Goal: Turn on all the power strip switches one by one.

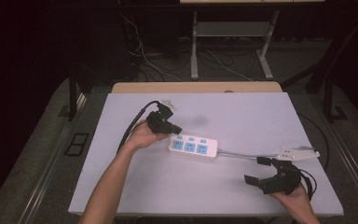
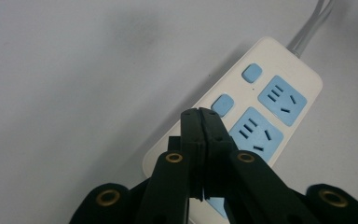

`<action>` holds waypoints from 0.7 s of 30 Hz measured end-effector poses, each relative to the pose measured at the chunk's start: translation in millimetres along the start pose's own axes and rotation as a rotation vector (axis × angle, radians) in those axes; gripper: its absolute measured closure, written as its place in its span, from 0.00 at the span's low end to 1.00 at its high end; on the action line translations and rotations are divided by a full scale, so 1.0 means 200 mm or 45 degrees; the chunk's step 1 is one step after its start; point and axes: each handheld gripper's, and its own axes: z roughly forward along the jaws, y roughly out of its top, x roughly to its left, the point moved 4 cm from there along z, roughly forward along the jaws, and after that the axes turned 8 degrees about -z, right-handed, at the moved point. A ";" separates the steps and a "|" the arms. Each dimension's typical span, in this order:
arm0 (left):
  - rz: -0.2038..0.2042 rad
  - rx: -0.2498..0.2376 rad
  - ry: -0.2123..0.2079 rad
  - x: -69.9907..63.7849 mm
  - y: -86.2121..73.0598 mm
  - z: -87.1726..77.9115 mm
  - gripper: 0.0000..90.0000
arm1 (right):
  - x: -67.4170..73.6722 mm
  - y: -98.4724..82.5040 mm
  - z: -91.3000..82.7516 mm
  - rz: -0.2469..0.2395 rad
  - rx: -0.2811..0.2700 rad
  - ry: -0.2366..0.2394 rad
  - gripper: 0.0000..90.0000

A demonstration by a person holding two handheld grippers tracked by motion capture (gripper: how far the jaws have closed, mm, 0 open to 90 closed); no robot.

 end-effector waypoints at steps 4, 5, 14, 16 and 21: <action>-0.004 0.019 0.005 0.01 -0.01 0.03 0.99 | 0.00 0.00 0.00 0.000 0.000 0.002 0.01; -0.006 0.019 0.007 0.01 -0.01 0.03 0.99 | 0.00 0.00 0.00 0.000 -0.001 0.003 0.01; -0.007 0.033 0.003 0.01 -0.02 0.07 0.99 | 0.00 0.00 0.00 -0.002 0.002 0.005 0.01; -0.007 0.035 0.006 0.01 -0.02 0.08 0.99 | 0.00 0.00 0.00 -0.002 0.002 0.006 0.01; -0.035 0.031 -0.002 0.03 -0.03 0.10 0.99 | 0.00 0.00 0.00 -0.003 0.001 0.005 0.01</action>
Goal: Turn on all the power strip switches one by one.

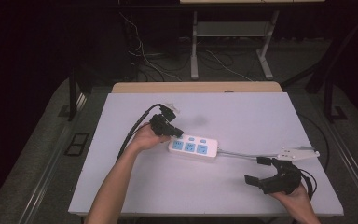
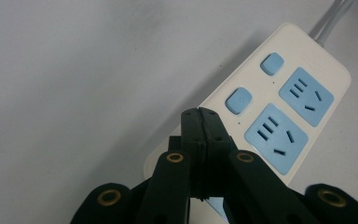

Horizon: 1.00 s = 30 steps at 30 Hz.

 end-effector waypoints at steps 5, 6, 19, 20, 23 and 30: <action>0.002 -0.011 -0.006 0.00 -0.01 0.00 0.99 | 0.00 0.00 0.00 0.000 0.003 0.001 0.01; 0.004 -0.012 -0.005 -0.01 -0.01 0.00 0.99 | 0.00 0.00 0.00 0.000 0.003 0.001 0.01; -0.011 -0.038 -0.001 0.00 -0.03 0.01 0.99 | 0.00 0.00 0.00 -0.002 0.003 0.003 0.01; -0.011 -0.041 -0.006 0.00 -0.03 0.01 0.99 | 0.00 0.00 0.00 -0.002 0.003 0.003 0.01; -0.018 -0.054 -0.023 0.01 -0.03 0.01 1.00 | 0.00 0.00 0.00 -0.004 0.000 0.002 0.01; -0.009 -0.054 0.014 0.00 -0.03 0.02 1.00 | 0.01 0.00 0.00 -0.006 -0.005 0.001 0.01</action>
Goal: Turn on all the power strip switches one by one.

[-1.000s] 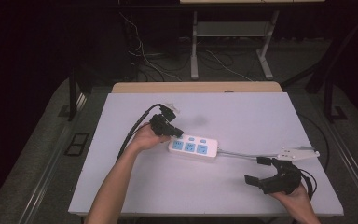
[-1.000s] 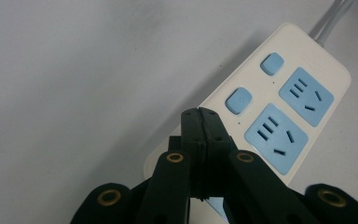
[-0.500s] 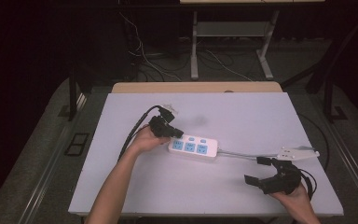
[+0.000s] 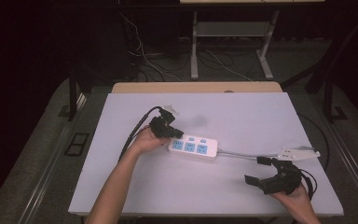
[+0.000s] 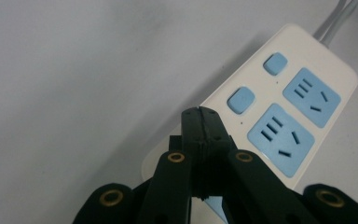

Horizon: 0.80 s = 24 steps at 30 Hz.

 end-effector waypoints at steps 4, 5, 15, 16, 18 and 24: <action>-0.012 0.000 -0.008 0.00 0.00 0.00 1.00 | 0.00 0.00 0.00 -0.004 -0.004 0.000 0.01; -0.017 0.002 -0.012 0.01 0.00 0.00 1.00 | 0.00 0.00 -0.01 -0.003 -0.006 -0.002 0.01; -0.016 0.007 -0.007 0.00 0.00 0.00 0.99 | -0.01 0.00 -0.01 0.006 -0.007 -0.004 0.01; -0.024 0.008 -0.011 0.00 0.00 -0.01 0.99 | -0.01 0.00 -0.01 0.006 -0.007 -0.004 0.01; -0.025 0.009 -0.008 0.00 -0.01 -0.01 0.99 | -0.01 0.00 -0.01 0.007 -0.007 -0.004 0.01; -0.006 -0.001 0.026 0.02 -0.03 -0.04 0.99 | -0.01 0.00 -0.01 0.011 -0.008 -0.014 0.01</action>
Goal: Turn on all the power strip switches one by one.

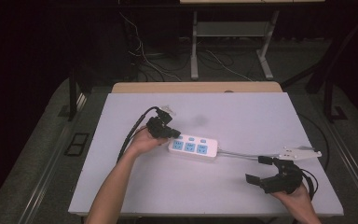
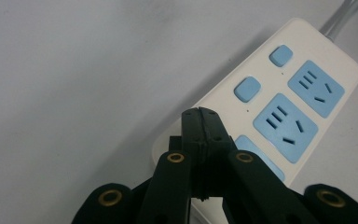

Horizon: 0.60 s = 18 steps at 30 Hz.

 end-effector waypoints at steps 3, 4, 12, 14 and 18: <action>0.001 -0.010 -0.007 0.00 -0.01 -0.01 0.99 | -0.01 0.00 0.00 0.003 -0.001 -0.002 0.01; 0.006 -0.010 -0.006 0.00 -0.02 -0.01 0.99 | -0.01 0.00 0.00 0.002 -0.002 -0.003 0.01; 0.033 -0.031 -0.024 -0.03 0.00 -0.03 0.99 | -0.01 -0.01 0.00 0.009 0.002 -0.004 0.01; 0.040 -0.029 -0.028 -0.03 0.00 -0.04 0.99 | -0.01 -0.01 0.00 0.010 0.002 -0.003 0.01; 0.038 -0.045 -0.036 -0.05 0.01 -0.06 0.99 | -0.01 -0.01 0.00 0.008 0.001 -0.004 0.01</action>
